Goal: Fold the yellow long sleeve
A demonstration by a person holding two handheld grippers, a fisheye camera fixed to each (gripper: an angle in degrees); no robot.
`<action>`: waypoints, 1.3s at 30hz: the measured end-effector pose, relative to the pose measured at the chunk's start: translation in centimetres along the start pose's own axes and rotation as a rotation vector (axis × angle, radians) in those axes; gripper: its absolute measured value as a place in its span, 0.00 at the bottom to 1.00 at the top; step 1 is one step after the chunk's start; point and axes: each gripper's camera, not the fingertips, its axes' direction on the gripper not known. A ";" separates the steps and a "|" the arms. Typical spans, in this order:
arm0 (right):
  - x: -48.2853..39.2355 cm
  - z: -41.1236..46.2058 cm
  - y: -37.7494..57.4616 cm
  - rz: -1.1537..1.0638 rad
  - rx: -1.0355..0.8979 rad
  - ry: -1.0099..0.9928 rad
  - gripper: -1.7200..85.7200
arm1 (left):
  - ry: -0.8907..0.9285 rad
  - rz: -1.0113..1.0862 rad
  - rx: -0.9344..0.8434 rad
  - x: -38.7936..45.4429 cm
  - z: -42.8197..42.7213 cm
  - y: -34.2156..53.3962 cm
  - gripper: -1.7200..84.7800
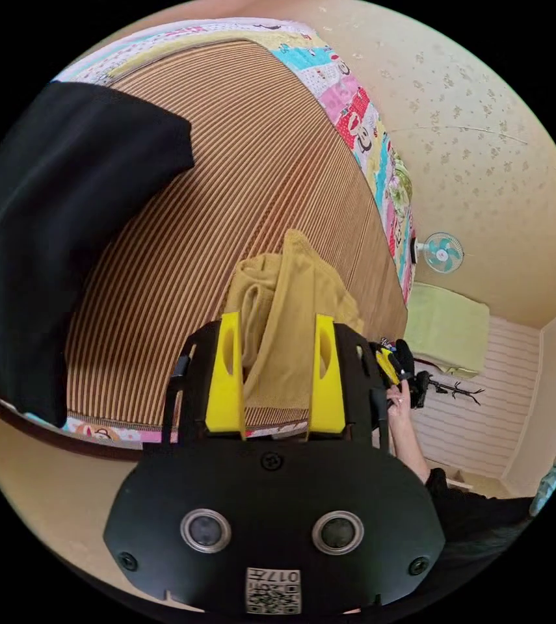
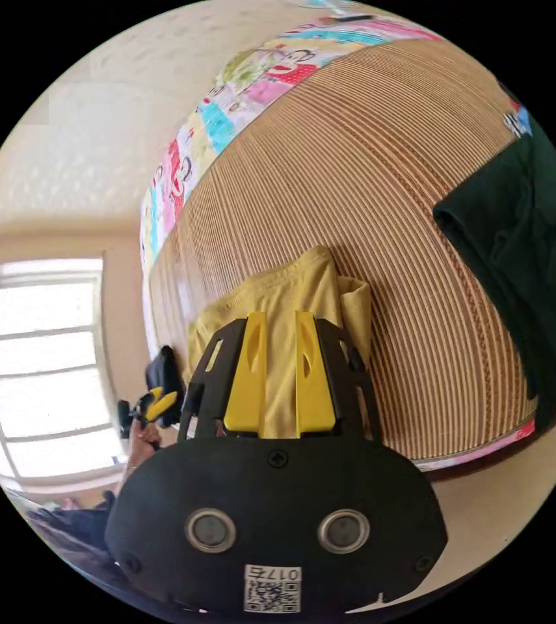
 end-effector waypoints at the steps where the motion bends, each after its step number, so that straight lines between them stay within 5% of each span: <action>1: -2.2 1.3 1.5 -0.106 -0.006 0.099 0.09 | -0.007 -0.007 -0.014 -0.3 0.7 1.0 0.21; 6: -3.4 9.4 4.6 -0.249 -0.202 0.402 0.05 | -0.012 -0.139 -0.025 -2.7 5.9 5.8 0.19; 11: -0.8 4.2 3.6 -0.081 -0.122 0.186 0.03 | 0.209 -0.179 0.125 -2.0 6.3 5.7 0.08; 16: 3.1 -1.7 5.2 -0.054 -0.104 0.162 0.03 | 0.227 0.339 0.170 12.8 4.1 6.4 0.07; 21: 9.1 -5.5 6.7 0.023 -0.137 0.113 0.03 | 0.102 0.869 -0.024 30.6 11.1 13.1 0.07; 26: 15.3 -7.8 6.2 0.105 -0.149 0.059 0.05 | 0.197 0.971 -0.262 34.2 18.9 17.7 0.09; 32: 20.9 -9.8 5.3 0.154 -0.178 -0.096 0.10 | 0.023 0.510 -0.043 25.0 16.0 14.4 0.18; 37: 24.7 -9.0 5.4 0.256 -0.223 -0.351 0.16 | -0.007 0.281 -0.228 18.1 20.0 11.2 0.22; 39: 25.8 -7.8 5.9 0.321 -0.251 -0.462 0.19 | 0.007 0.260 -0.307 17.4 22.4 10.8 0.14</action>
